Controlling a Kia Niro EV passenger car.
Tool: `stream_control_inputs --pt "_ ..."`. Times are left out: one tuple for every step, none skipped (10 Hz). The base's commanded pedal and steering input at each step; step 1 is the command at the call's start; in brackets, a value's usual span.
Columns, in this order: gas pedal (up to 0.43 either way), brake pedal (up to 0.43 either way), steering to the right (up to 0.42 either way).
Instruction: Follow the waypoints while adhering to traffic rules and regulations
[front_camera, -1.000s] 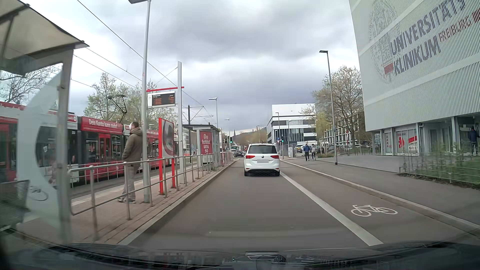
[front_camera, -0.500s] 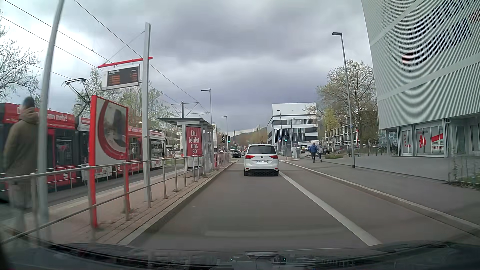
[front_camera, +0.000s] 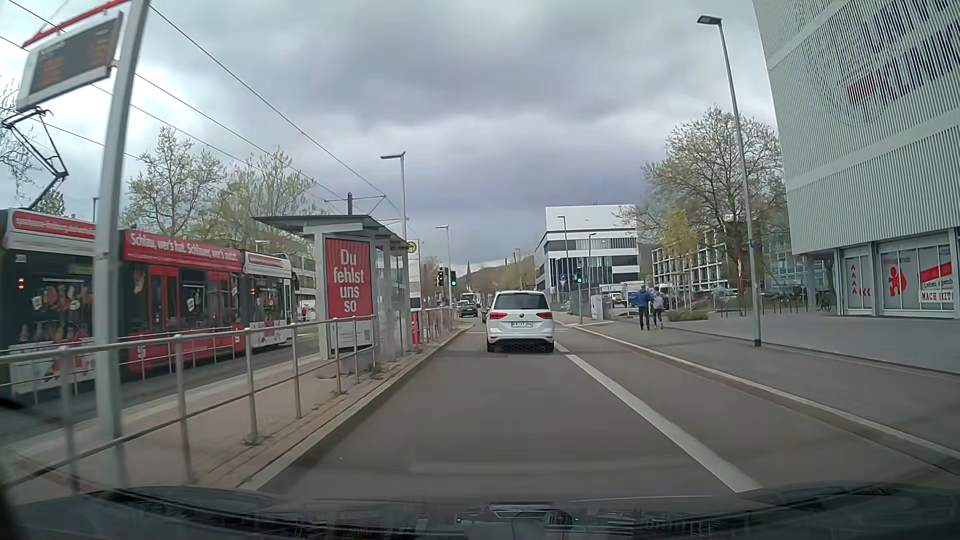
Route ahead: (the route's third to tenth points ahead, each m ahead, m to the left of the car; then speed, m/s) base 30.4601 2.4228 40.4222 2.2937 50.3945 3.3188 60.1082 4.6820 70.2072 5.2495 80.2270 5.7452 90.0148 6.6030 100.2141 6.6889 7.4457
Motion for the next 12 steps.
stream_control_inputs --pt "0.079 0.0 0.0" --pt "0.079 0.0 0.0" --pt "0.098 0.0 0.0" --pt "0.098 0.0 0.0" --pt "0.098 0.0 0.0" --pt "0.098 0.0 0.0" --pt "0.11 0.0 0.0" --pt "0.11 0.0 0.0" --pt "0.11 0.0 0.0" --pt "0.11 0.0 0.0" --pt "0.11 0.0 0.0" --pt "0.118 0.0 0.0"
